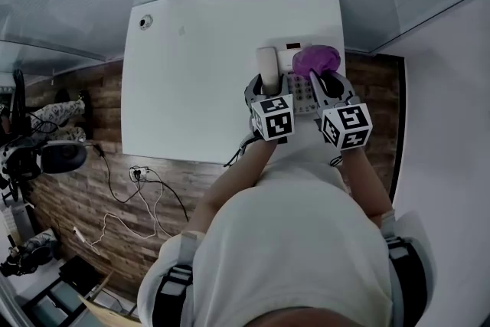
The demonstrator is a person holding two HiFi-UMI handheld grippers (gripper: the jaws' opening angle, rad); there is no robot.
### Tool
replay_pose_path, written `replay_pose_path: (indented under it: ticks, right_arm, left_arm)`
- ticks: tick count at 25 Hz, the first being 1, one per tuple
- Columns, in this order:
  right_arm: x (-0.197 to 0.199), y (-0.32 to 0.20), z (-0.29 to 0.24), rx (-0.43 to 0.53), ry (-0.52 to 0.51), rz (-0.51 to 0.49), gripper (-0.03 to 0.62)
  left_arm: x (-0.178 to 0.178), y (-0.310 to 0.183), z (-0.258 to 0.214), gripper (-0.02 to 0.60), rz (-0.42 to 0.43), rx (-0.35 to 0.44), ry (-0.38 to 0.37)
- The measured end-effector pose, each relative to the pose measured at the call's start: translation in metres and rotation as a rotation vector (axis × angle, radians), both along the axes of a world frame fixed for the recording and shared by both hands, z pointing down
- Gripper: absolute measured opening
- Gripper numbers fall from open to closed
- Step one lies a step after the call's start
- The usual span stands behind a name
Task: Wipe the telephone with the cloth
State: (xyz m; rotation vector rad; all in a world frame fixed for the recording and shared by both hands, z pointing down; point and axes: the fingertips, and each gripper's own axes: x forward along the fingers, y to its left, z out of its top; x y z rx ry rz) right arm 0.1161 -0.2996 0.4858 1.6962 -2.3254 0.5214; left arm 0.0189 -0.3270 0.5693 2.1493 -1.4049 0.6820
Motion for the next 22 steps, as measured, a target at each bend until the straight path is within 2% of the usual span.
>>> replay_pose_path:
  ticks: [4, 9, 15, 22]
  right_arm:
    - [0.004, -0.002, -0.001, 0.006, -0.008, 0.019, 0.046]
    - [0.005, -0.005, -0.005, 0.009, -0.017, 0.025, 0.046]
    - [0.003, -0.003, -0.012, 0.037, -0.011, 0.003, 0.046]
    - [0.000, -0.004, -0.019, 0.071, 0.003, 0.004, 0.046]
  left_arm:
    - [0.000, 0.001, 0.001, 0.246, -0.027, -0.020, 0.027]
    - [-0.004, 0.001, -0.002, 0.233, -0.055, -0.068, 0.150]
    - [-0.004, 0.010, -0.025, 0.229, -0.005, -0.095, 0.476]
    - [-0.012, 0.032, -0.052, 0.227, 0.038, -0.077, 0.714]
